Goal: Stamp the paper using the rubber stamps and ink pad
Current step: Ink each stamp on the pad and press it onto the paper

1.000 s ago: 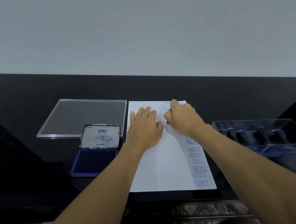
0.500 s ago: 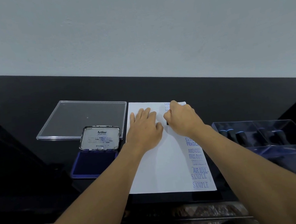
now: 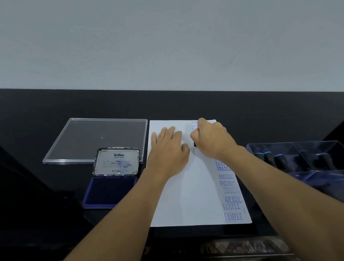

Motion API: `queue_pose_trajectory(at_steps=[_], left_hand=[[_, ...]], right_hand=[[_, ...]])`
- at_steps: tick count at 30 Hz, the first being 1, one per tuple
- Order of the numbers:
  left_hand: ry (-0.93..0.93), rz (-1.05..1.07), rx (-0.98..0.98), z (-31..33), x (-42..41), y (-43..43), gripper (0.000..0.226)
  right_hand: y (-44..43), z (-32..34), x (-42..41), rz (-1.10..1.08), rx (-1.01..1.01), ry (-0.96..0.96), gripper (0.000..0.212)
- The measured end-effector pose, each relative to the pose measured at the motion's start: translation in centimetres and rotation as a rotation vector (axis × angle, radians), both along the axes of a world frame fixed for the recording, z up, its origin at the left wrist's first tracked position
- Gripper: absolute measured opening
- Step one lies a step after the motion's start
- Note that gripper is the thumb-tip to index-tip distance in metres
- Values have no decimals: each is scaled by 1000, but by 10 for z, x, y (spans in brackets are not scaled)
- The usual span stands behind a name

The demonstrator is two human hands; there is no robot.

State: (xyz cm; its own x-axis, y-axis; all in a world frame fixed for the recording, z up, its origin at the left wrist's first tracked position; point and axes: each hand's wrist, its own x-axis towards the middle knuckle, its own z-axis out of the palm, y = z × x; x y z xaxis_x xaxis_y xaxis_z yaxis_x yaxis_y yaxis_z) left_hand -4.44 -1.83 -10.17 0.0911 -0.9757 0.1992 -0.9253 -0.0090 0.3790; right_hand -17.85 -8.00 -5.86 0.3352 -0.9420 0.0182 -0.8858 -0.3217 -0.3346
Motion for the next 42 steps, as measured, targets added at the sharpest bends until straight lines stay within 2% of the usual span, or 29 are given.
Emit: queue_pose_trajectory(at_steps=[8,18,29,35,42], left_hand=[[-1,3,24,0,1,-1,43],[6,2,147,13,1,-8,42],[49,2,172,21,0,-6,38],[158,21,95,34,-2,0,45],[152,41,64,48,2,4,41]], right_hand=[[0,1,0,-6,13,-18,12],[7,7,1,-11,24,11,11],[6,12,-3,1,64,7,14],[0,43,-18,-95,-64,-228,27],[-4,62,-33,-89,-90,-221,26]])
